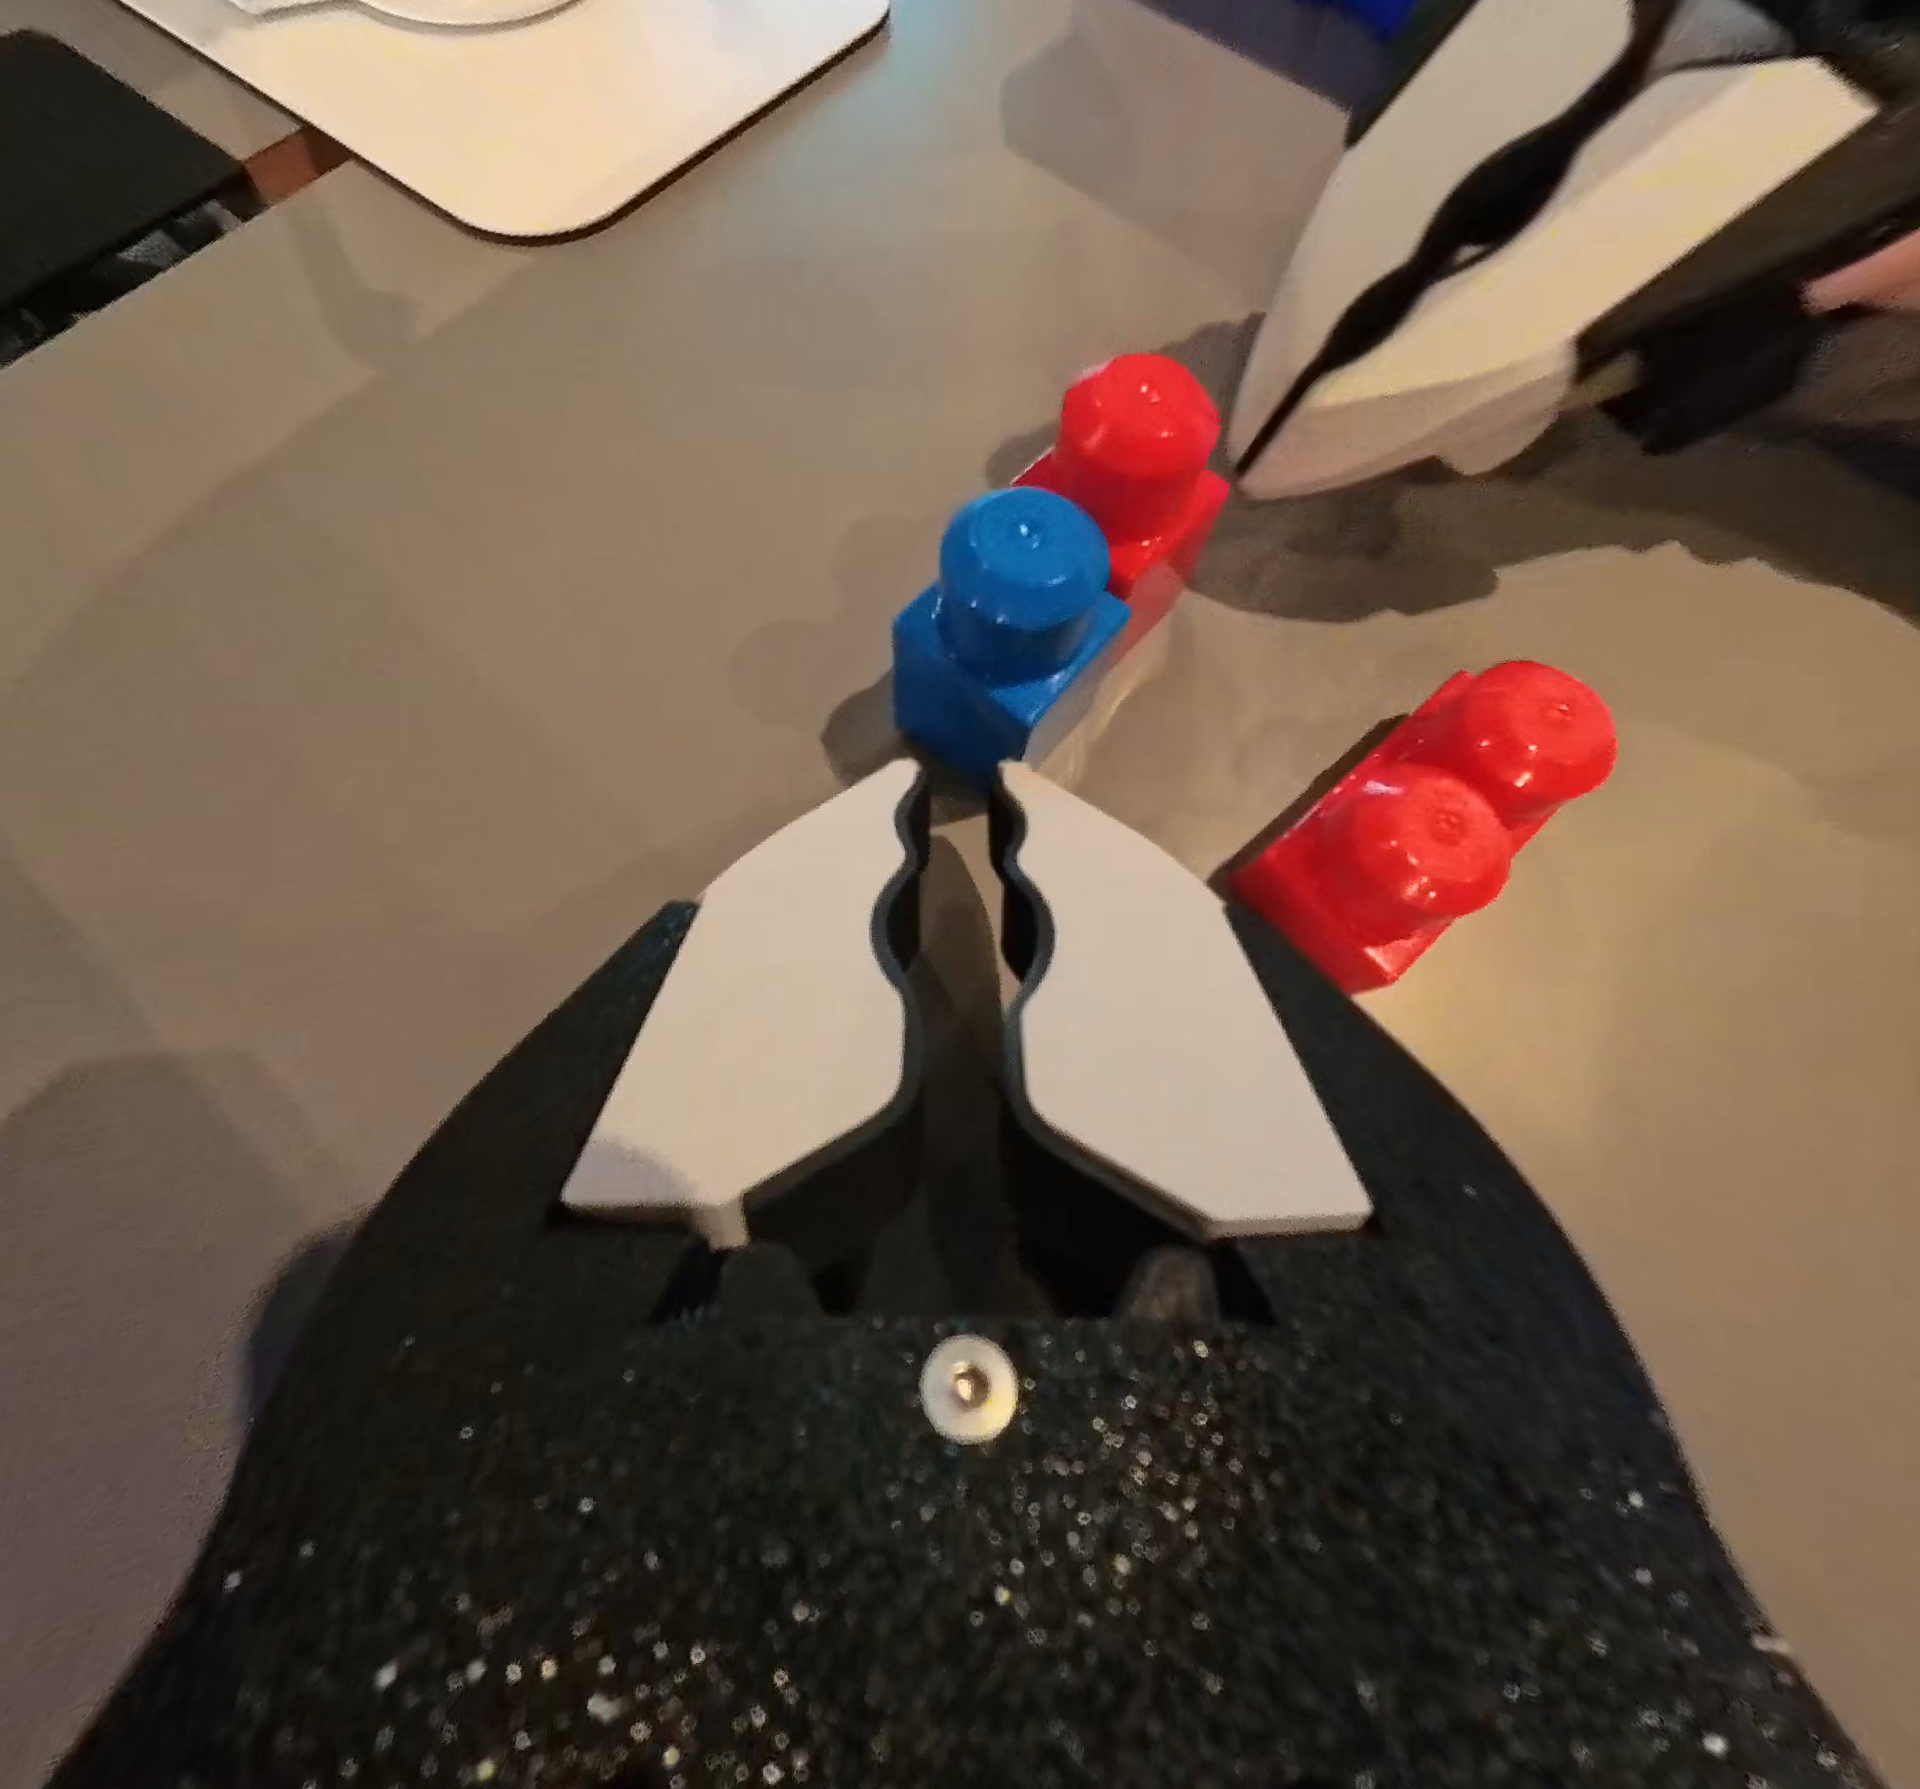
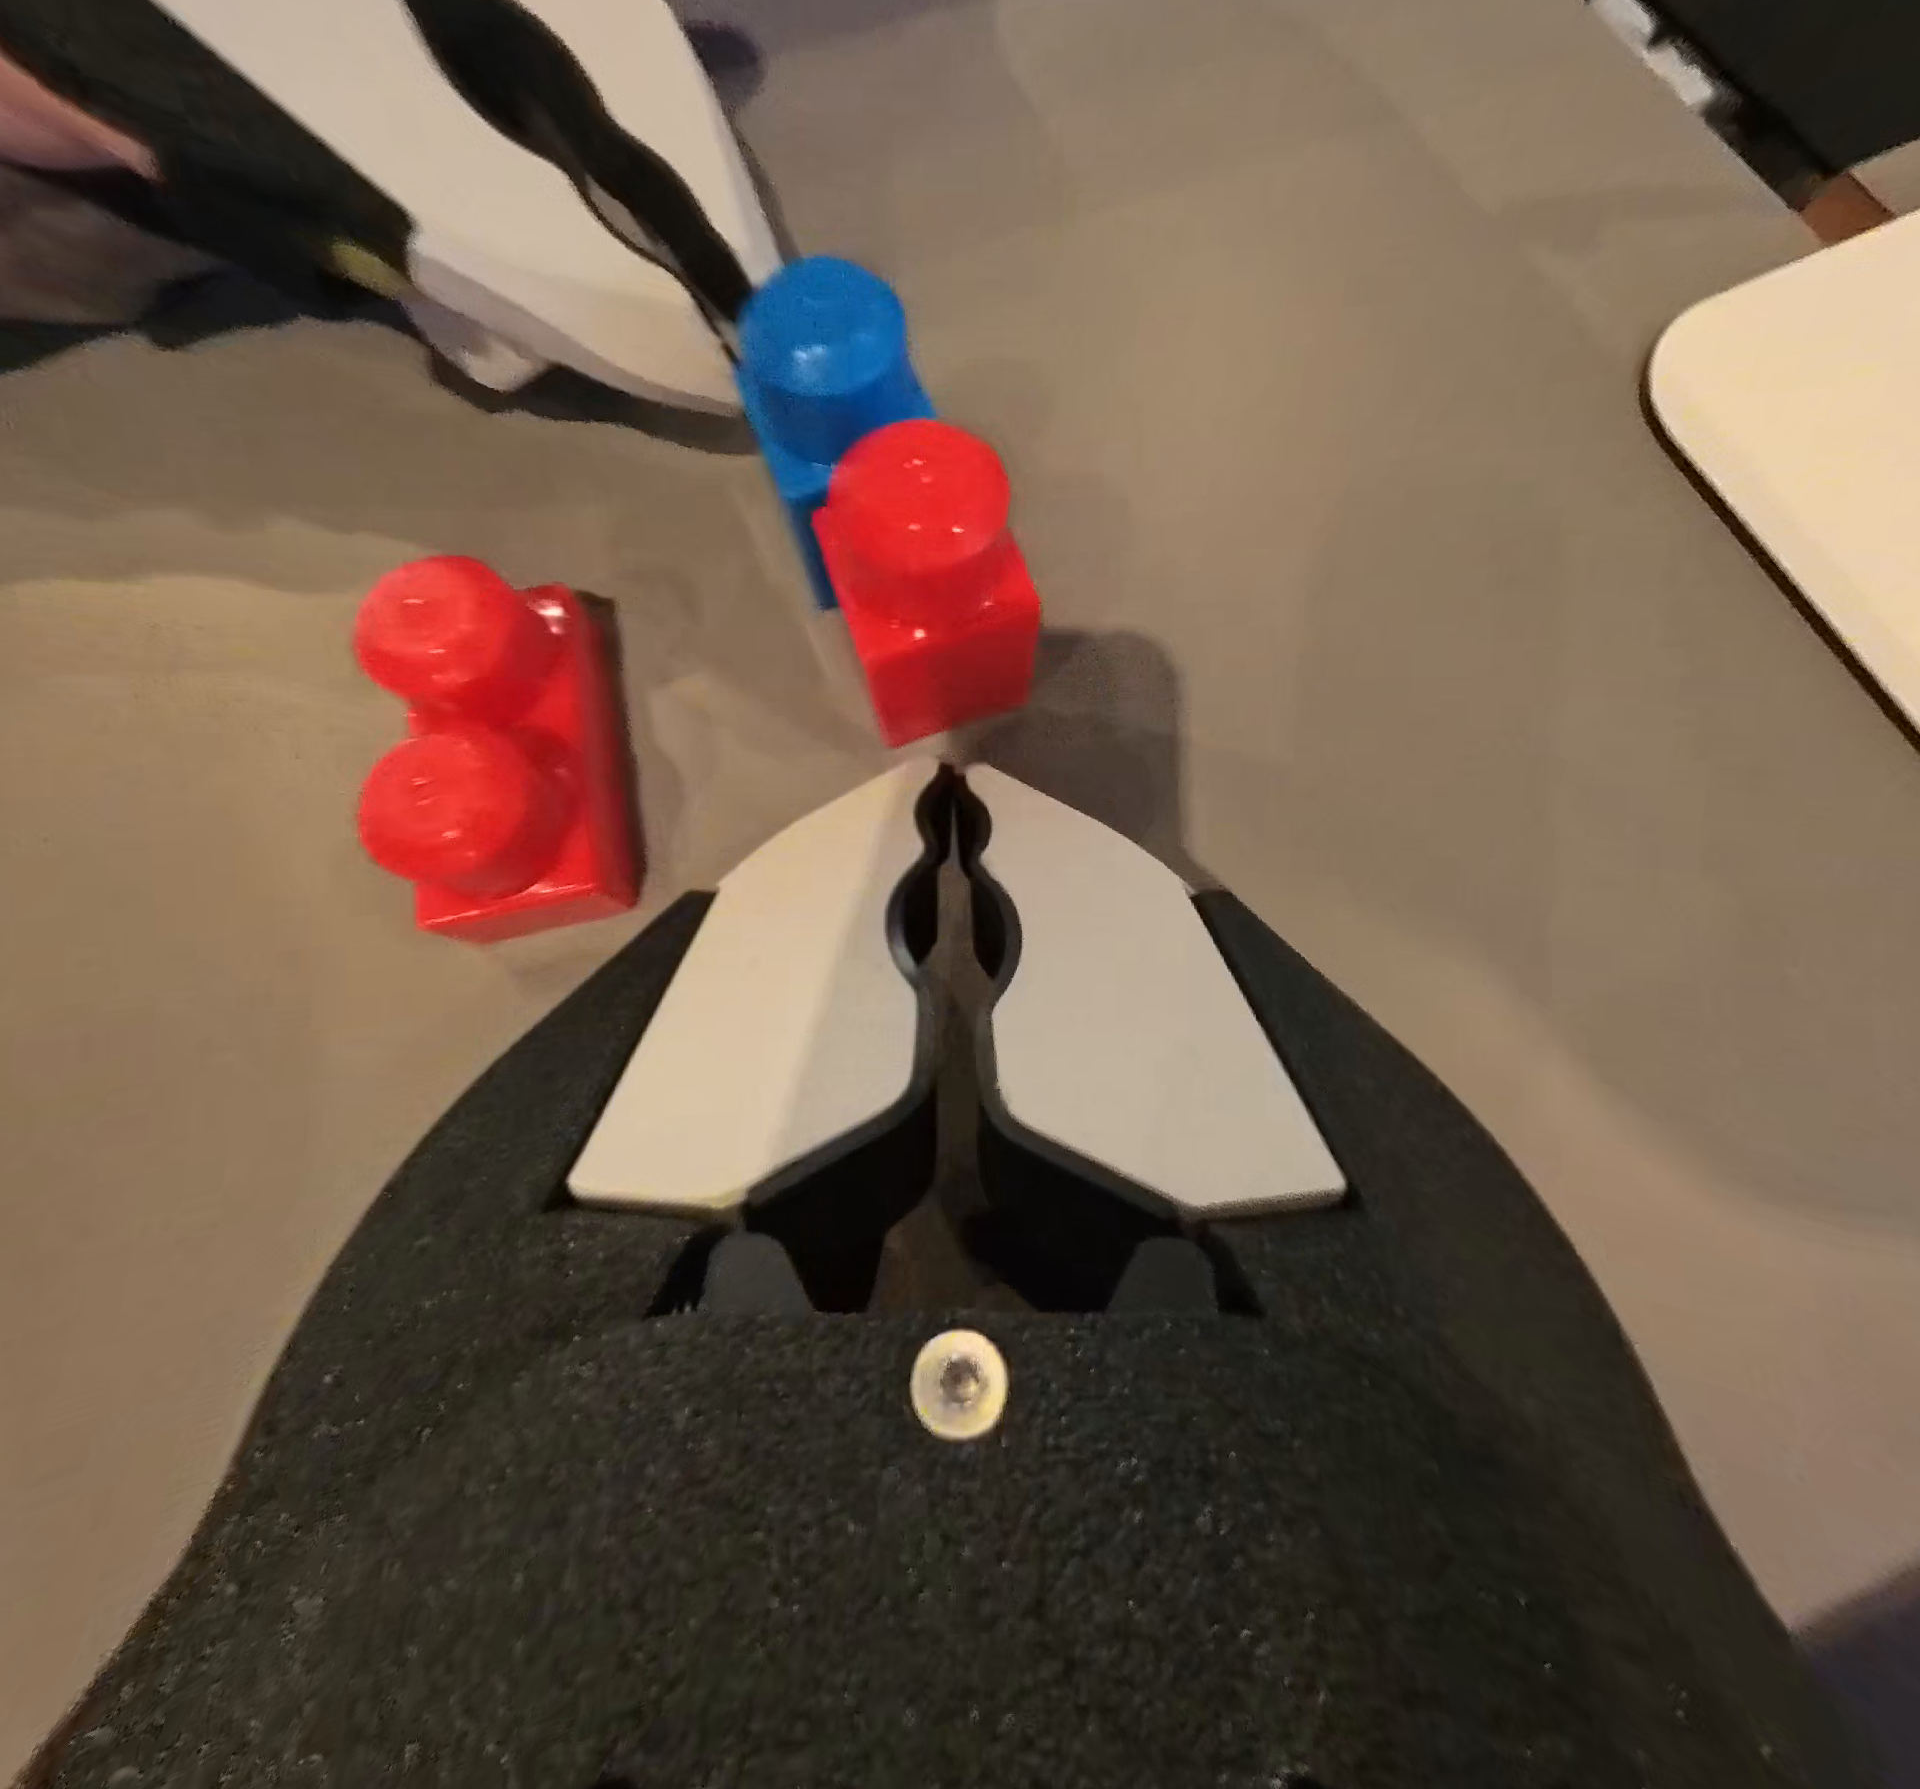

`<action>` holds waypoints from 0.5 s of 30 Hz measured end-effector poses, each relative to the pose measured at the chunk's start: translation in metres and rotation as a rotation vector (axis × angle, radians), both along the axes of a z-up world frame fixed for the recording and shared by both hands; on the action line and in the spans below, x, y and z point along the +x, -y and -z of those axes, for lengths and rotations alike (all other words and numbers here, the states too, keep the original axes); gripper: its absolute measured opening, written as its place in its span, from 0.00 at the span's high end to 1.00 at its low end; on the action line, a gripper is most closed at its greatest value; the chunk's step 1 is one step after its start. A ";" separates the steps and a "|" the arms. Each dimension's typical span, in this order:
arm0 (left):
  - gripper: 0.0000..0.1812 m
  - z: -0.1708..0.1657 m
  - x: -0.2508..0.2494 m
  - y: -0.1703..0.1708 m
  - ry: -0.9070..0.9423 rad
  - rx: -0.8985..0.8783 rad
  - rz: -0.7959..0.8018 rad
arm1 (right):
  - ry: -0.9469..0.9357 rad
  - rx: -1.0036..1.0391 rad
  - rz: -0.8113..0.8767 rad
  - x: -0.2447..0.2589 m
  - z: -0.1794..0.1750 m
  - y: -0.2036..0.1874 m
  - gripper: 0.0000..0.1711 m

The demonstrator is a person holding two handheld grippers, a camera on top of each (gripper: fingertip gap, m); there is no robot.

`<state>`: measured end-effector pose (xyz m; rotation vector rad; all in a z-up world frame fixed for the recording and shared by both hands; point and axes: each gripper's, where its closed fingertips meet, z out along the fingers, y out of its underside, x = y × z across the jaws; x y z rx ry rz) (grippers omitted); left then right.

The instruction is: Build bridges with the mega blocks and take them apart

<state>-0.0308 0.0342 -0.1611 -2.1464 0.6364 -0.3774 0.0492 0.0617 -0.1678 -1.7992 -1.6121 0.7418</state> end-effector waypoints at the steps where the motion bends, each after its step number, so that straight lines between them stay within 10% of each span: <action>1: 0.95 0.001 0.000 -0.002 -0.010 0.001 -0.006 | 0.027 0.010 0.008 -0.001 0.004 -0.004 1.00; 15: 1.00 0.010 0.001 -0.012 -0.020 -0.045 -0.043 | 0.053 0.021 -0.002 -0.017 0.013 -0.004 1.00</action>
